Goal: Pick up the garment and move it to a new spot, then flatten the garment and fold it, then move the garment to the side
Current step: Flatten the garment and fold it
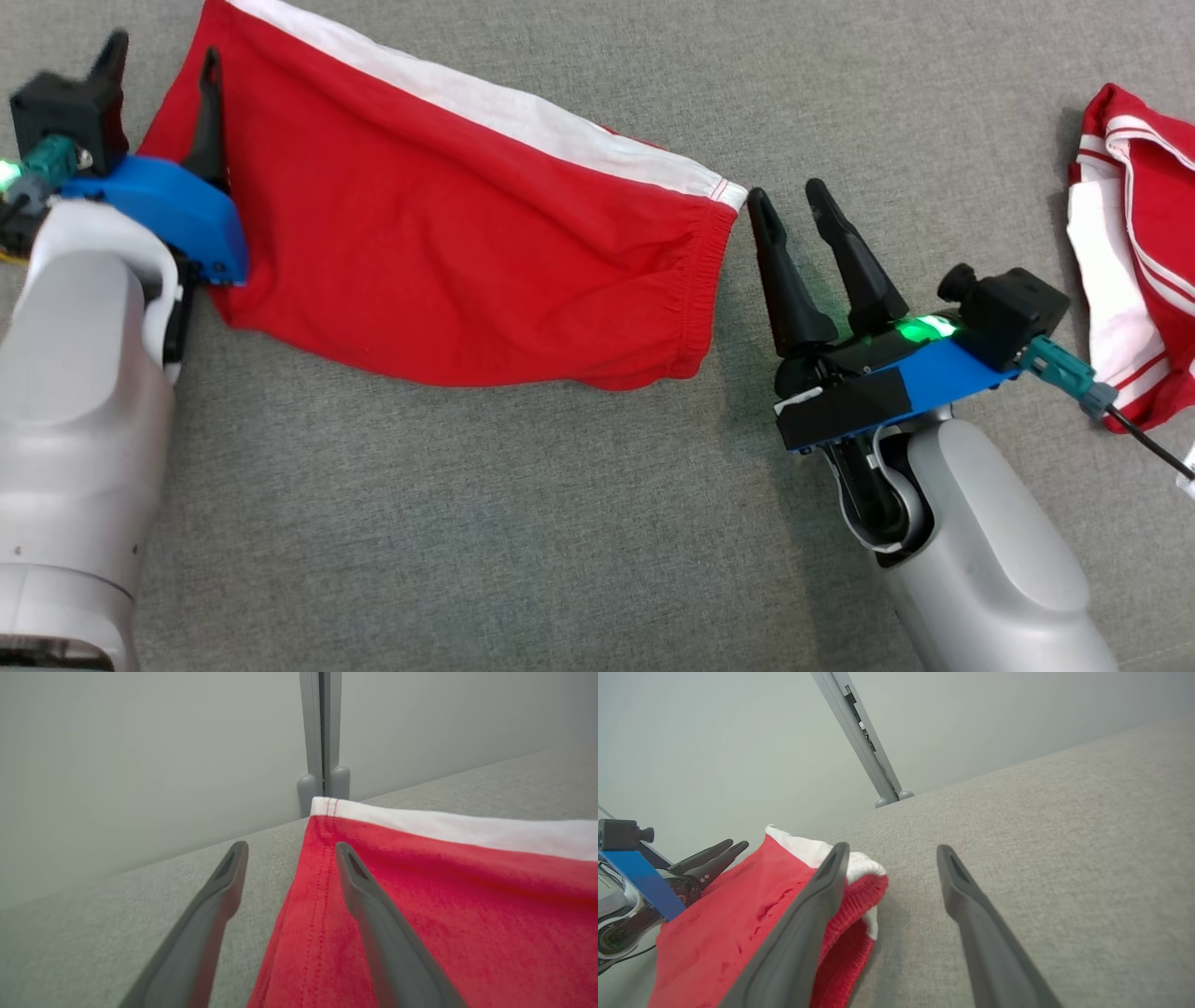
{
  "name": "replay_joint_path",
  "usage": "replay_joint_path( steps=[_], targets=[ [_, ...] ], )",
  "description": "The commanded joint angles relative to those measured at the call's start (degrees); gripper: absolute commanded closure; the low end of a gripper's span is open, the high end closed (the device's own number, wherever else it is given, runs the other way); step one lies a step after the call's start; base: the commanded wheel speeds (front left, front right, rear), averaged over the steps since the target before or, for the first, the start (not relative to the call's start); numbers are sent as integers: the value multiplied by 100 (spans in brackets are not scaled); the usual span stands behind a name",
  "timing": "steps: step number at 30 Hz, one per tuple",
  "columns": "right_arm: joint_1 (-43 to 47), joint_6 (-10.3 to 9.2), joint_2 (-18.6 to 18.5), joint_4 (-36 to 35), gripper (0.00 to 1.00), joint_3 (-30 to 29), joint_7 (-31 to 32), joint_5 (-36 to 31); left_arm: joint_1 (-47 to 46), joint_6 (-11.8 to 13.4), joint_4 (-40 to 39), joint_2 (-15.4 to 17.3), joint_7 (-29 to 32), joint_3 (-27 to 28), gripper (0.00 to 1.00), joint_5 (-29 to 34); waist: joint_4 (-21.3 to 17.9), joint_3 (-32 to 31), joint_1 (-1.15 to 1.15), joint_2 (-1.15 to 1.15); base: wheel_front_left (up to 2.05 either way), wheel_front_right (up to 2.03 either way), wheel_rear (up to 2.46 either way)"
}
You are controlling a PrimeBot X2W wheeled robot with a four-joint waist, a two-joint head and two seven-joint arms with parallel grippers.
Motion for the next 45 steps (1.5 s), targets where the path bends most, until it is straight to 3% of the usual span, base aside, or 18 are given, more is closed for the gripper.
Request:
replay_joint_path(
  steps=[1,8,16,17,18,19,33,45],
  targets=[
    [113,0,-8,2,0,-83,-17,-49,168,-12,122,-67,-24,50,0,-104,24,-36,0,0,0,0,0],
    [258,0,-7,57,0,-310,-17,-223,413,-86,986,-335,193,46,0,-430,94,-136,0,0,0,0,0],
    [327,0,-7,91,0,-392,-17,-275,431,-101,1576,-383,764,-100,0,-606,72,-201,0,0,0,0,0],
    [340,0,-7,95,0,-404,-17,-279,445,-103,1615,-412,854,-137,12,-629,67,-213,0,0,0,0,0],
    [351,0,-7,100,0,-412,-17,-283,476,-105,1643,-456,934,-188,51,-638,66,-232,0,0,0,0,0],
    [364,0,-7,105,0,-422,-17,-286,516,-107,1654,-509,982,-235,100,-685,68,-255,0,0,0,0,0],
    [771,0,-7,396,0,-653,-17,-568,973,-105,1551,-706,168,-229,100,-1156,388,-1096,0,0,0,0,0],
    [1017,0,-10,722,0,-605,-17,-748,1662,-105,1390,-981,-1,-306,100,-1313,804,-1451,0,0,0,0,0]
  ],
)
